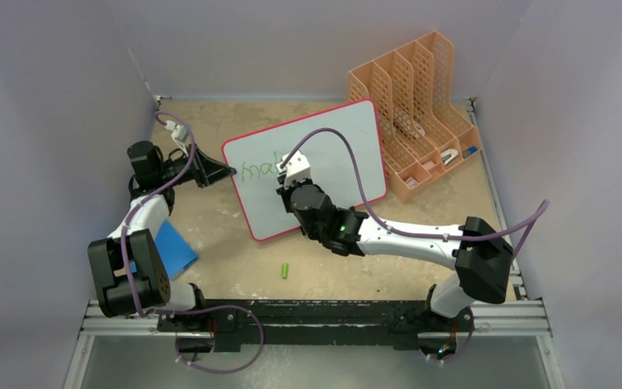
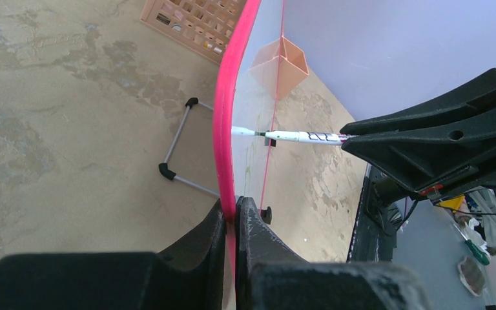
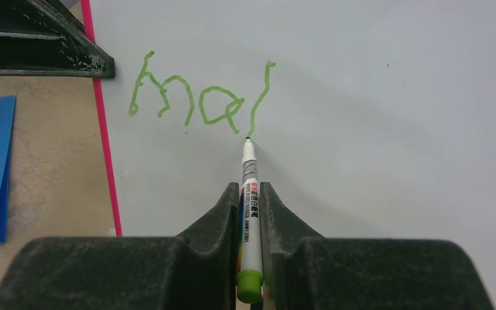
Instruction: Write a sentence on the whiteboard
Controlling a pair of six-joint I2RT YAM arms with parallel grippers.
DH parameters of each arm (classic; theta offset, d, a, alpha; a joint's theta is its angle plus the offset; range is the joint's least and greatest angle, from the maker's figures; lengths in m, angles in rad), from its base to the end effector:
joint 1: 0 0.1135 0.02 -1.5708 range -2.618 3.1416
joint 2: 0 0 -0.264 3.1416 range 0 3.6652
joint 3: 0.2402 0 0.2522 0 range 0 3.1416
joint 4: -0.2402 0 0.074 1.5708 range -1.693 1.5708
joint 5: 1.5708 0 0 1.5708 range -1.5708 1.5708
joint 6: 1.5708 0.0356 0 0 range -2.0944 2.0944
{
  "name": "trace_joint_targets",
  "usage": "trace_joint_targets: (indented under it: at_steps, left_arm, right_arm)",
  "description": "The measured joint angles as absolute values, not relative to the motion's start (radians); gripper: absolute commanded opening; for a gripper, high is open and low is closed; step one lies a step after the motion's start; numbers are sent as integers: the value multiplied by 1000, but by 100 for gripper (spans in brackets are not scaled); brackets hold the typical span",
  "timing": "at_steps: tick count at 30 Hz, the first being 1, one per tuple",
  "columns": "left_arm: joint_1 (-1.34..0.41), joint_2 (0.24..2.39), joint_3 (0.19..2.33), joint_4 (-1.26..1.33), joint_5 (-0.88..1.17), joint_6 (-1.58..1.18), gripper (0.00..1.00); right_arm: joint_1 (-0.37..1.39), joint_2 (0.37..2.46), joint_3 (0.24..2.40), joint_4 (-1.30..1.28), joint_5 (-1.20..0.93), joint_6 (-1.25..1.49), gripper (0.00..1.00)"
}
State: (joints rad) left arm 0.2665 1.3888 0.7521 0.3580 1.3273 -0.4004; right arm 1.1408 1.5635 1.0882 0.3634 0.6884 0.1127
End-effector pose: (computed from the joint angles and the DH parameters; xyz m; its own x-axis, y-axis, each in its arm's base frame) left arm 0.2833 0.0415 0.2530 -0.5705 -0.2532 -0.7813 0.6670 0.4122 -0.6206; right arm 0.1724 0.3216 0.3074 -0.0956 -0.0001 -0.9954 -0.4308 0.9015 0.0413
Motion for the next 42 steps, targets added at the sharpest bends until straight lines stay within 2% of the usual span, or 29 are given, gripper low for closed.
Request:
trace_joint_targets:
  at_steps: [42]
  left_arm:
    - [266, 1389, 752, 358, 1330, -400, 0]
  right_arm:
    - [1131, 1567, 1132, 398, 776, 69, 0]
